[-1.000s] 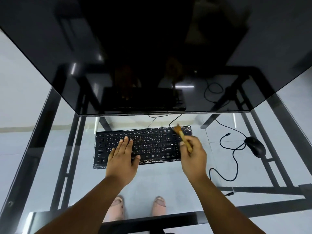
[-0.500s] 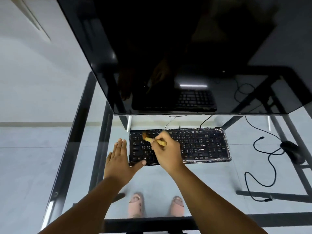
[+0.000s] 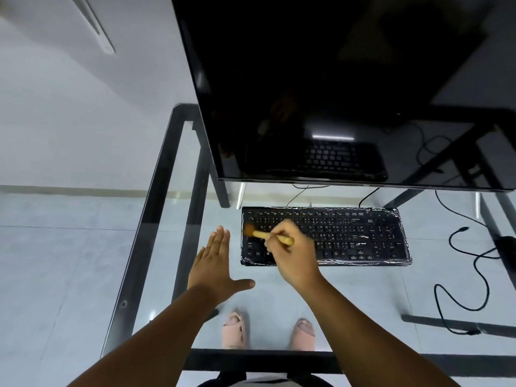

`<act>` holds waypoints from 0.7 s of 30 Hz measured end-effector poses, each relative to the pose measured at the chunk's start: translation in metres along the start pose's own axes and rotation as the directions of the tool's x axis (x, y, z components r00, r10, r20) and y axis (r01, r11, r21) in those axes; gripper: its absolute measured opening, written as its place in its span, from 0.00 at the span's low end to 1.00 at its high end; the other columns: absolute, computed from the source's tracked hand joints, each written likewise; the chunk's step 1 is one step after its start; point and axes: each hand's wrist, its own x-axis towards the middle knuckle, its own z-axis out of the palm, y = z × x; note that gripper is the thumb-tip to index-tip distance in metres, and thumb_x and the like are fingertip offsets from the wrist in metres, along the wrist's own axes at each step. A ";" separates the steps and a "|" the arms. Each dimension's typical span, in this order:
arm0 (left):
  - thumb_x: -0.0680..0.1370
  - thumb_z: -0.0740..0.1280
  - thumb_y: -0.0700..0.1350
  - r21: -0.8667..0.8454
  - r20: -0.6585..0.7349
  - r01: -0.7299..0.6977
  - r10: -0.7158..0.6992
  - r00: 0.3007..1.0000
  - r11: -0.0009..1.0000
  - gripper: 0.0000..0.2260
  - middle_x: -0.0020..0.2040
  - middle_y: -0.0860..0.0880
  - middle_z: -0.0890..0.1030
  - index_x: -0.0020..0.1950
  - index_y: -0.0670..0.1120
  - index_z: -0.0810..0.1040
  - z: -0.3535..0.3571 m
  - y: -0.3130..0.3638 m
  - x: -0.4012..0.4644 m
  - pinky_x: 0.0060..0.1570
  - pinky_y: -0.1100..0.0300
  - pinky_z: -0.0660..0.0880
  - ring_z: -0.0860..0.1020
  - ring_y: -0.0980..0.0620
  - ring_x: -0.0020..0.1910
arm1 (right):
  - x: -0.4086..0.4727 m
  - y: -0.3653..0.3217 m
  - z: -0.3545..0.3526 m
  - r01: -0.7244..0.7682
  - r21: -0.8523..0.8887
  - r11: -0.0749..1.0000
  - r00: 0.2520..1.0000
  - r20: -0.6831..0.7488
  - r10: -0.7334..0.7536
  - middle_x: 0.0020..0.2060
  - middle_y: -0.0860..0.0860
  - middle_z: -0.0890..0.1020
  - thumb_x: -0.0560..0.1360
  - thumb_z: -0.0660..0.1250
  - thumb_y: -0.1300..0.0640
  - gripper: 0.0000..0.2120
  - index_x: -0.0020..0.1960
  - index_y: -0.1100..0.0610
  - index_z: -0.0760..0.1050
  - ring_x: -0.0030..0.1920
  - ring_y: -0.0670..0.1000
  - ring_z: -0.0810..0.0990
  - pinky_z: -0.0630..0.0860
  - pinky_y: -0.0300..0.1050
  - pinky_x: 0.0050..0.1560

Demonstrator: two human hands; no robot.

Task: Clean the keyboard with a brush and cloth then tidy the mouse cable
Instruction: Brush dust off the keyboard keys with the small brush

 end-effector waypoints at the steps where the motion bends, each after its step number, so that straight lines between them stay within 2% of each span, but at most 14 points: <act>1: 0.67 0.65 0.73 0.001 -0.003 -0.003 0.003 1.000 1.000 0.57 0.78 0.52 0.33 0.78 0.48 0.33 0.000 0.000 0.000 0.76 0.55 0.43 0.36 0.53 0.77 | -0.002 0.001 -0.001 0.016 -0.032 0.999 1.000 -0.009 -0.017 0.26 0.51 0.78 0.75 0.68 0.58 0.06 0.41 0.54 0.72 0.25 0.49 0.74 0.67 0.44 0.25; 3: 0.67 0.65 0.73 -0.003 -0.007 -0.005 0.005 1.000 1.000 0.57 0.78 0.52 0.33 0.78 0.48 0.33 0.001 0.000 -0.001 0.76 0.55 0.43 0.36 0.53 0.77 | -0.005 0.006 -0.005 0.005 -0.052 0.999 0.989 -0.145 -0.013 0.25 0.49 0.75 0.75 0.68 0.58 0.07 0.41 0.55 0.71 0.24 0.47 0.70 0.64 0.43 0.25; 4: 0.67 0.65 0.73 -0.006 -0.008 -0.007 0.007 1.000 1.000 0.57 0.78 0.52 0.33 0.78 0.48 0.33 0.001 0.000 -0.001 0.76 0.55 0.43 0.36 0.53 0.77 | -0.006 0.008 -0.008 -0.004 -0.029 1.000 0.986 -0.166 0.000 0.25 0.51 0.75 0.75 0.68 0.58 0.08 0.40 0.55 0.71 0.24 0.48 0.70 0.65 0.44 0.25; 7: 0.67 0.65 0.73 -0.017 -0.017 -0.015 0.015 1.000 1.000 0.57 0.78 0.51 0.34 0.78 0.47 0.34 0.001 0.000 -0.002 0.77 0.54 0.44 0.36 0.53 0.77 | -0.015 0.008 -0.010 -0.004 -0.019 1.000 0.999 0.049 0.005 0.27 0.53 0.78 0.74 0.68 0.56 0.06 0.41 0.53 0.72 0.25 0.48 0.72 0.66 0.43 0.26; 8: 0.67 0.65 0.73 -0.021 -0.018 -0.016 0.015 1.000 1.000 0.57 0.78 0.51 0.34 0.78 0.47 0.35 0.001 0.000 -0.002 0.77 0.54 0.44 0.37 0.53 0.77 | -0.019 0.009 -0.011 0.019 -0.054 0.998 0.998 0.055 -0.016 0.26 0.52 0.77 0.74 0.69 0.56 0.07 0.40 0.54 0.72 0.24 0.46 0.70 0.65 0.42 0.26; 11: 0.67 0.66 0.73 -0.023 -0.027 -0.013 0.012 1.000 1.000 0.57 0.78 0.51 0.35 0.78 0.47 0.35 0.001 0.000 -0.001 0.77 0.54 0.44 0.37 0.53 0.78 | -0.022 0.011 -0.018 0.033 -0.084 0.996 0.992 -0.117 -0.043 0.25 0.52 0.73 0.75 0.69 0.59 0.09 0.40 0.55 0.70 0.24 0.45 0.68 0.63 0.42 0.25; 13: 0.67 0.66 0.73 -0.022 -0.027 -0.009 0.009 1.000 1.000 0.57 0.79 0.51 0.35 0.79 0.47 0.35 0.001 0.001 -0.002 0.77 0.54 0.44 0.37 0.52 0.78 | -0.025 0.009 -0.021 0.037 -0.038 0.999 0.999 -0.038 -0.038 0.25 0.54 0.74 0.75 0.69 0.60 0.08 0.40 0.56 0.70 0.24 0.44 0.68 0.63 0.40 0.25; 15: 0.67 0.66 0.73 -0.018 -0.023 -0.005 0.004 1.000 1.000 0.57 0.79 0.51 0.35 0.78 0.48 0.35 0.001 0.001 -0.001 0.76 0.54 0.44 0.37 0.52 0.78 | -0.029 0.008 -0.023 0.049 -0.072 0.996 0.997 0.059 -0.045 0.24 0.53 0.73 0.74 0.69 0.61 0.08 0.40 0.57 0.71 0.23 0.43 0.69 0.62 0.38 0.25; 17: 0.67 0.66 0.73 -0.012 -0.018 0.003 -0.003 1.000 1.000 0.57 0.79 0.51 0.35 0.78 0.48 0.34 0.001 0.002 -0.001 0.76 0.54 0.43 0.37 0.52 0.78 | -0.032 0.009 -0.025 0.048 -0.116 0.992 0.998 -0.041 -0.053 0.23 0.51 0.71 0.74 0.69 0.60 0.09 0.39 0.55 0.70 0.23 0.45 0.68 0.61 0.40 0.25; 19: 0.67 0.66 0.72 -0.017 -0.022 0.010 -0.010 1.000 1.000 0.57 0.79 0.51 0.35 0.78 0.47 0.35 0.002 0.003 -0.001 0.76 0.54 0.43 0.37 0.52 0.78 | -0.032 0.011 -0.031 0.026 -0.074 0.997 0.994 -0.107 -0.034 0.24 0.51 0.71 0.74 0.69 0.61 0.09 0.39 0.55 0.70 0.24 0.47 0.67 0.62 0.41 0.26; 21: 0.67 0.67 0.72 -0.026 -0.031 0.015 -0.015 0.999 1.000 0.57 0.79 0.50 0.36 0.78 0.47 0.35 0.004 0.006 -0.002 0.76 0.54 0.44 0.38 0.52 0.78 | -0.035 0.011 -0.035 0.037 -0.027 0.999 0.999 0.038 -0.036 0.25 0.53 0.73 0.74 0.70 0.60 0.08 0.40 0.56 0.71 0.24 0.45 0.67 0.62 0.38 0.25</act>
